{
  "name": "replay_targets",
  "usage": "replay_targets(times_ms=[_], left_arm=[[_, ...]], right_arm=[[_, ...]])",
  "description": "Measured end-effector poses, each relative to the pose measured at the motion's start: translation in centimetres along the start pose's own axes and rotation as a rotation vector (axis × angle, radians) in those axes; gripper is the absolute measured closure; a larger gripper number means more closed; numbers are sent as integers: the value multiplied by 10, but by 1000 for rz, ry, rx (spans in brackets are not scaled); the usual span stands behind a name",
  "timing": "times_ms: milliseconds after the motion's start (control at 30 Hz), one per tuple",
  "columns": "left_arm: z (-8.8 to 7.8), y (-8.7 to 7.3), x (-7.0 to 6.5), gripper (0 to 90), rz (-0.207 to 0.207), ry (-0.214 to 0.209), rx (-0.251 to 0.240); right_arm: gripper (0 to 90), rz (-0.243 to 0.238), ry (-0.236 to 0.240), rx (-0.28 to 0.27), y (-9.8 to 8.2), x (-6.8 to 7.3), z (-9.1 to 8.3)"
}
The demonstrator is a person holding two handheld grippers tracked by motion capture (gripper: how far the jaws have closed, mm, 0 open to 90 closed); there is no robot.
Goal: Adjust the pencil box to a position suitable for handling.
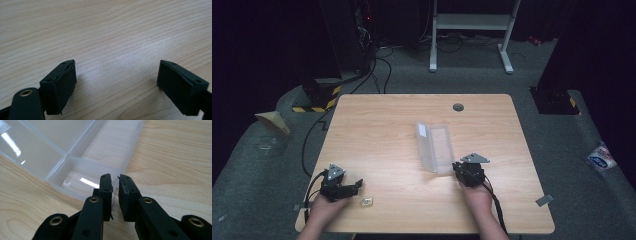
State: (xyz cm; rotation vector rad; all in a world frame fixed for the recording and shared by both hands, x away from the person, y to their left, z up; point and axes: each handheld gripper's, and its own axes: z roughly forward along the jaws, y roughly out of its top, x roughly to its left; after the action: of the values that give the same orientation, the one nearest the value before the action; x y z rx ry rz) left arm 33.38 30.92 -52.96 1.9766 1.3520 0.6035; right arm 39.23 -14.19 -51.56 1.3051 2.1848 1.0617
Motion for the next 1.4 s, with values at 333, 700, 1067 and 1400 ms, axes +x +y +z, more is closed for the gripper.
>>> replay_targets(times_ms=[333,700,1067,1400], left_arm=[[0,0,0,162,0,0,0],[0,0,0,162,1,0,0],[-1,-1,0,164,-1,-2,0],[-1,-1,-1,165,-3,-2,1]], right_arm=[[784,-4,37,-10,-8,12,-7],[754,-62,96,-34,-9,38,-11],[744,-100,75,-29,9,41,5],[795,-104,85,1,10,44,16]])
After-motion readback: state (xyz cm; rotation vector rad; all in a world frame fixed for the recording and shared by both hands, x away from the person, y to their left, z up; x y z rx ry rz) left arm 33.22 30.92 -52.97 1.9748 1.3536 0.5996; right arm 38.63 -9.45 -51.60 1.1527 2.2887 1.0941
